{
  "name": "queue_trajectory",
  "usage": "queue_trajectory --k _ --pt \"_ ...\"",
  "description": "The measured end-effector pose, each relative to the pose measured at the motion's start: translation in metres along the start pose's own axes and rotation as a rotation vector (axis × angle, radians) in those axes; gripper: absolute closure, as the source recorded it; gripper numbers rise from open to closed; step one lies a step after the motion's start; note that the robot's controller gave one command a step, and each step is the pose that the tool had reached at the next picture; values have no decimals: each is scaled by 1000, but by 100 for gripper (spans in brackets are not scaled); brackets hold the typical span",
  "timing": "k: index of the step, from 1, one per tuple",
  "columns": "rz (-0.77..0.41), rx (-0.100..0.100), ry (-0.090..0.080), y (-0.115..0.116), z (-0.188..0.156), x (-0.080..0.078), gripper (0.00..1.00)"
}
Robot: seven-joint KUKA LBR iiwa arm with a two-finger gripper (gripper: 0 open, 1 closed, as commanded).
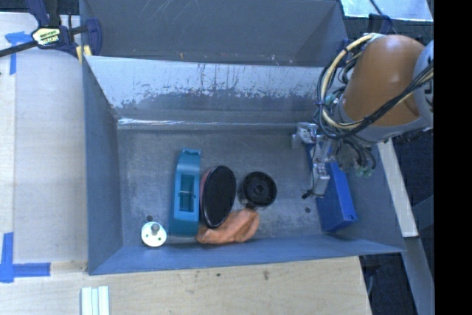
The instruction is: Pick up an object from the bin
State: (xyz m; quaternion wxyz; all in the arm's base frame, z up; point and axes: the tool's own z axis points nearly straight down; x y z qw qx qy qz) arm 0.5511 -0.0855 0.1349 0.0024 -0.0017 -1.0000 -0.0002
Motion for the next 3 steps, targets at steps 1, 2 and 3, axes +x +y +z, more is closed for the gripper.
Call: queue_trajectory --k 1,2,3 --pt "-3 1 -8 0 -5 -2 0" --pt "13 3 -14 46 37 13 0" --pt "14 1 -8 61 50 18 0"
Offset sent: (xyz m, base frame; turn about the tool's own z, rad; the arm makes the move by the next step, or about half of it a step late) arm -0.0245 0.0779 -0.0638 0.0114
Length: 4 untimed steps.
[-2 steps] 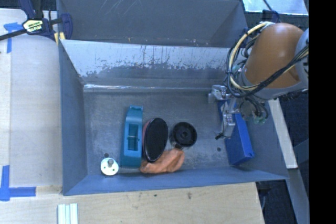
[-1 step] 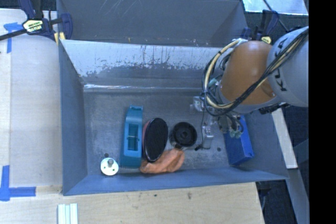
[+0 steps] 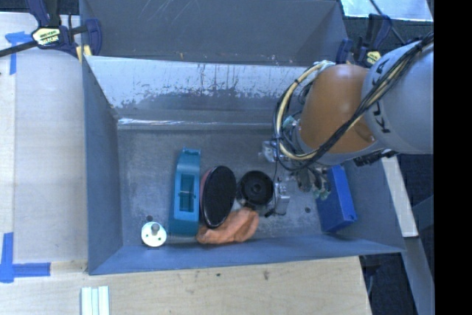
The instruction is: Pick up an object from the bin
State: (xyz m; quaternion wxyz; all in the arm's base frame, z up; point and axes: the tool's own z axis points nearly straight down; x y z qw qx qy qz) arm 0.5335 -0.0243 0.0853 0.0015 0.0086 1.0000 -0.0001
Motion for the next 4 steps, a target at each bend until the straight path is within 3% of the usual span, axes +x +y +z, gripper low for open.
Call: queue_trajectory --k 1,2,4 --pt "-48 -4 7 8 5 -10 0" --pt "-471 3 -5 22 14 4 100" --pt "-467 3 -1 30 11 -4 100"
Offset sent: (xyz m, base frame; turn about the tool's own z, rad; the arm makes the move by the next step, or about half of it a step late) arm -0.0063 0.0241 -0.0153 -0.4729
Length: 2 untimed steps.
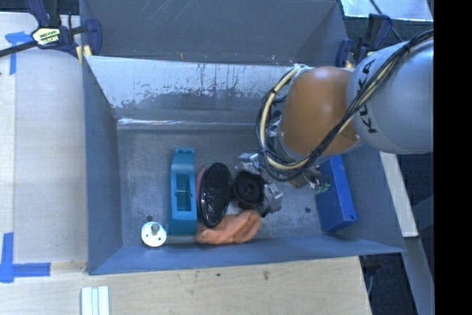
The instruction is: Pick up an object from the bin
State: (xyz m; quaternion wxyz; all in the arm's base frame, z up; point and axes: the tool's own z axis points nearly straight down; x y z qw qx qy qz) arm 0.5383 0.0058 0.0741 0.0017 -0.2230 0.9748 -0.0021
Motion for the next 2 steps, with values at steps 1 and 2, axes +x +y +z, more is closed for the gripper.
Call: queue_trajectory --k 1,2 --pt "7 -3 0 -7 2 -7 100" --pt "18 -1 0 12 -14 -15 100"
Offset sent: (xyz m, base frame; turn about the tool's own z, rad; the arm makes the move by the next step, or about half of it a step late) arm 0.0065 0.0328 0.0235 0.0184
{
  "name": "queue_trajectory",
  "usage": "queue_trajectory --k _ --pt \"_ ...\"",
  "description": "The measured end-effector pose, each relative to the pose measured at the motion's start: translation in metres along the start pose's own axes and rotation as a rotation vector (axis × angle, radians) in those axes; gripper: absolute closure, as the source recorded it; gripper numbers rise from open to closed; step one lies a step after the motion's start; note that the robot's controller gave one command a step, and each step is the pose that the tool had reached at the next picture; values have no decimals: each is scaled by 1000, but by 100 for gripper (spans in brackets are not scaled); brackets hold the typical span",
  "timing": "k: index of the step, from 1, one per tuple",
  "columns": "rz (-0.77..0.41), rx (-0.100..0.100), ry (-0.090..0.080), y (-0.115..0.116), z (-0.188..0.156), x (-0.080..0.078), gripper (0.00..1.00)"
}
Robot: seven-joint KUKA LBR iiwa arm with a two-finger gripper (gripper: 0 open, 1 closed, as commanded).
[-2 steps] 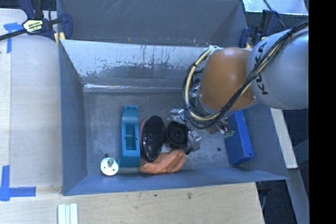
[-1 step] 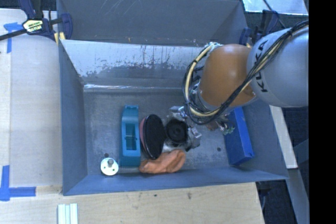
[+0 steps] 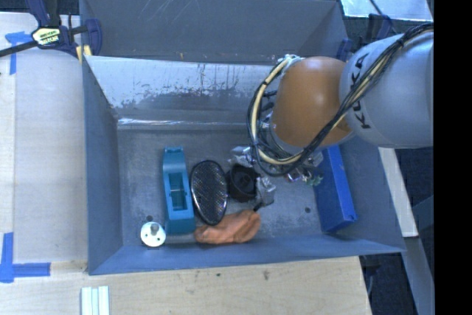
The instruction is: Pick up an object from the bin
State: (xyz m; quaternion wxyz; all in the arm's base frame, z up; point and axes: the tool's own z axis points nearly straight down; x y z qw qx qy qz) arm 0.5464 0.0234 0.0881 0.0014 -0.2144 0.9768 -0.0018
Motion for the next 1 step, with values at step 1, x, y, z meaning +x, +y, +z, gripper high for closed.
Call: queue_trajectory --k 1 --pt "-14 -1 0 -7 6 -45 100"
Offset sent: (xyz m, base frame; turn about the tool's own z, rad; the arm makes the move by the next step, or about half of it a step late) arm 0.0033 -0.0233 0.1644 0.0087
